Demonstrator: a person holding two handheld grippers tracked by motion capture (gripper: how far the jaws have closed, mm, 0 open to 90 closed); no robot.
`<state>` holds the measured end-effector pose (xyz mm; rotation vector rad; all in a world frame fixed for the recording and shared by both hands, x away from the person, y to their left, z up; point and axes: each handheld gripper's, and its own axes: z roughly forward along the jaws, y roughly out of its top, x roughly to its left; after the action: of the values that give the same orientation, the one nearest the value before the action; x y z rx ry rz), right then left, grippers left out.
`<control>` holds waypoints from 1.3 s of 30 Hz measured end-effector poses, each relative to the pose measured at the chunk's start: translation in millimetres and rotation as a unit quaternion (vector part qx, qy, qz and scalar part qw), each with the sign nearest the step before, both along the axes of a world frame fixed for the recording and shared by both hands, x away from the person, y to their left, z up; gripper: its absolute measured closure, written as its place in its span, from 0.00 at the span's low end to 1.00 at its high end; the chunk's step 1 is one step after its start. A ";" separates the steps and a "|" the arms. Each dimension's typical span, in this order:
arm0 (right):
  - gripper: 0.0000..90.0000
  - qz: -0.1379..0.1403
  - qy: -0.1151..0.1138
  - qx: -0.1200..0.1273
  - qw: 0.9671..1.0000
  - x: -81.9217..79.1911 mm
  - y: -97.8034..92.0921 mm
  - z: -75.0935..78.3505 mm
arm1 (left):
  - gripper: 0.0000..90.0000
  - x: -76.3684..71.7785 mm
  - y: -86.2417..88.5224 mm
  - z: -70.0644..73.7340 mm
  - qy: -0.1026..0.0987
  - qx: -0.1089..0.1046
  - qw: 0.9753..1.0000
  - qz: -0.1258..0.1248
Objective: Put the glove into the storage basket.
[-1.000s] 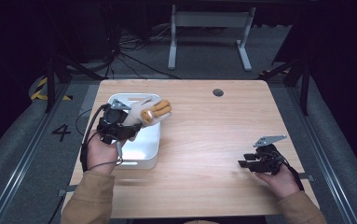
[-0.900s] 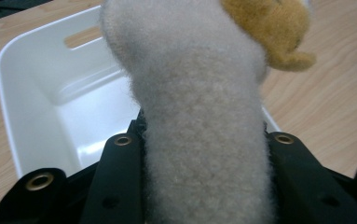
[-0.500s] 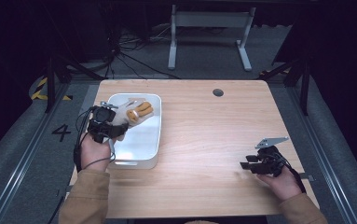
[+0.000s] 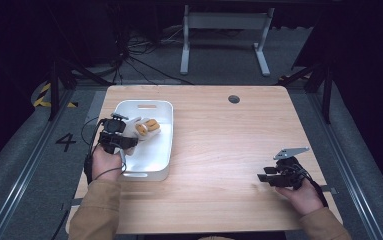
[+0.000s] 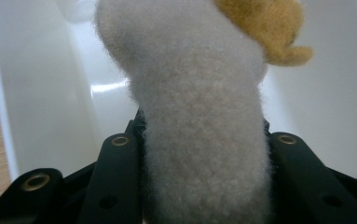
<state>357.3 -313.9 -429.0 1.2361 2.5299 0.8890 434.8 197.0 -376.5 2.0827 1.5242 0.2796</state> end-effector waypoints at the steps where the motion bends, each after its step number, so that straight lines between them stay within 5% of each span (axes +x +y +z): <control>1: 0.63 -0.001 0.000 0.000 1.000 0.0 -0.2 0.1 | 0.69 1.1 -1.0 -1.4 0.003 0.003 1.000 0.000; 14: 0.62 -0.005 -0.002 0.003 1.000 -2.1 -1.8 0.3 | 0.68 12.1 -6.3 -19.8 0.046 0.032 0.998 0.013; 19: 0.62 -0.005 -0.003 0.002 1.000 -2.8 -1.1 0.0 | 0.67 18.4 -6.8 -27.3 0.066 0.024 0.997 0.015; 24: 0.62 -0.005 0.000 0.003 1.000 -2.6 -1.4 -0.6 | 0.67 20.7 -7.9 -28.6 0.074 0.016 0.997 0.030; 29: 0.62 -0.006 0.001 0.003 1.000 -2.8 -1.8 -1.1 | 0.67 17.2 -6.4 -27.1 0.062 0.020 0.997 0.036; 39: 0.62 -0.005 -0.004 0.003 1.000 -3.3 -0.3 -0.5 | 0.65 18.3 -7.1 -32.8 0.088 0.024 0.995 0.044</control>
<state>354.0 -314.1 -429.5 1.2438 2.5144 0.8985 453.1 189.9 -409.3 2.1270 1.7327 0.1686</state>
